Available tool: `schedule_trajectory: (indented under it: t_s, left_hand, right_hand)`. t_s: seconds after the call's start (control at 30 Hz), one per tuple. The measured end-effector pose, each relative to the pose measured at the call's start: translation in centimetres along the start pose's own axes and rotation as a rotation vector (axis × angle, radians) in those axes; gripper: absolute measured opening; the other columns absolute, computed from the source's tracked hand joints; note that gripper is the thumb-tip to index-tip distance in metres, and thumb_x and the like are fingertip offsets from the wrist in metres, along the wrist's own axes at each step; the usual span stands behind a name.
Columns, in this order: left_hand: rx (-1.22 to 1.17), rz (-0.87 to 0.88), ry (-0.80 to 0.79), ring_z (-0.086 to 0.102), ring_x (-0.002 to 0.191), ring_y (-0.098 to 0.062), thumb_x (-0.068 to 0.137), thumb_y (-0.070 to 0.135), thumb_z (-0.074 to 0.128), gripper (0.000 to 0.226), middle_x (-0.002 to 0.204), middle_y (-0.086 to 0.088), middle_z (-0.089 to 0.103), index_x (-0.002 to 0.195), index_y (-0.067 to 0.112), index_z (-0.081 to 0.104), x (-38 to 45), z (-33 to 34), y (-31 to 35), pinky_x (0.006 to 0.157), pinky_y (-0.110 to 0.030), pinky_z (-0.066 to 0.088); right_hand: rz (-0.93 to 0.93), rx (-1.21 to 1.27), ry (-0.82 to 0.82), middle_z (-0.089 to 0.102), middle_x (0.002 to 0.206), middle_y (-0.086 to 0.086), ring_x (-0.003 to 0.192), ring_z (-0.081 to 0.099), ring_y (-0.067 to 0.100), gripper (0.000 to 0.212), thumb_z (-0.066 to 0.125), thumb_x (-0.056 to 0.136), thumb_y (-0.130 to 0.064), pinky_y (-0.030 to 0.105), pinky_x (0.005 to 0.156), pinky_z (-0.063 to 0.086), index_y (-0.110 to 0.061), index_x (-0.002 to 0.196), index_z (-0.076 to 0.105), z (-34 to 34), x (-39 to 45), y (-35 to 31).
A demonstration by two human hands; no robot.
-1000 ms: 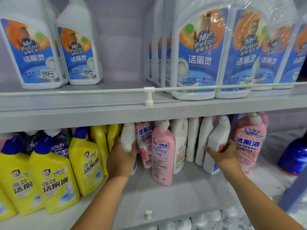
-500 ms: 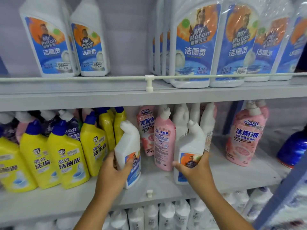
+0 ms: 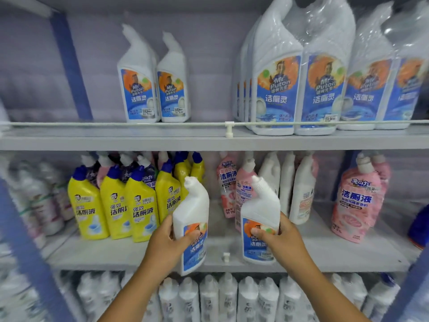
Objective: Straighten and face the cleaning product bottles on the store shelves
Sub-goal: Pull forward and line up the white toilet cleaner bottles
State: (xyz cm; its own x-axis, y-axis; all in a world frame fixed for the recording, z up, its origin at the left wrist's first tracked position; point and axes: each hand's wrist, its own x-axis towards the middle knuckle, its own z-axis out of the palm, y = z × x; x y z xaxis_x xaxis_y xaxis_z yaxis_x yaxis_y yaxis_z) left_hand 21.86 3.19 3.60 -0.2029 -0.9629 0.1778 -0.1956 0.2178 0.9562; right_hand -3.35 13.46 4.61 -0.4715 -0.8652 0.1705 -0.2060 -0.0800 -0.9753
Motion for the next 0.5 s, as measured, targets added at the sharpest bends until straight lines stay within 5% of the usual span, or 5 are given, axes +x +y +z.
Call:
schedule_trajectory:
  t_s: [0.3,0.5]
  left_hand:
    - [-0.171,0.215,0.005,0.077,0.085,-0.013,0.065,0.025,0.081,0.035,0.096,0.002,0.08,0.094,0.044,0.073,-5.7,-9.0,13.4,0.065,-0.025,0.06]
    - [-0.272,0.37,0.008,0.078,0.083,-0.015,0.064,0.021,0.077,0.034,0.094,0.0,0.08,0.096,0.033,0.074,-3.7,-14.1,19.8,0.061,-0.021,0.06]
  right_hand:
    - [-0.185,0.002,-0.148,0.077,0.097,-0.013,0.087,0.073,0.003,0.044,0.085,0.076,-0.011,0.017,0.067,0.057,-0.038,0.107,0.069,2.7,-3.6,-10.8]
    - [-0.293,0.056,-0.174,0.08,0.097,-0.003,0.091,0.076,0.014,0.047,0.084,0.071,-0.008,0.026,0.075,0.06,-0.028,0.111,0.07,4.7,-4.5,-19.1]
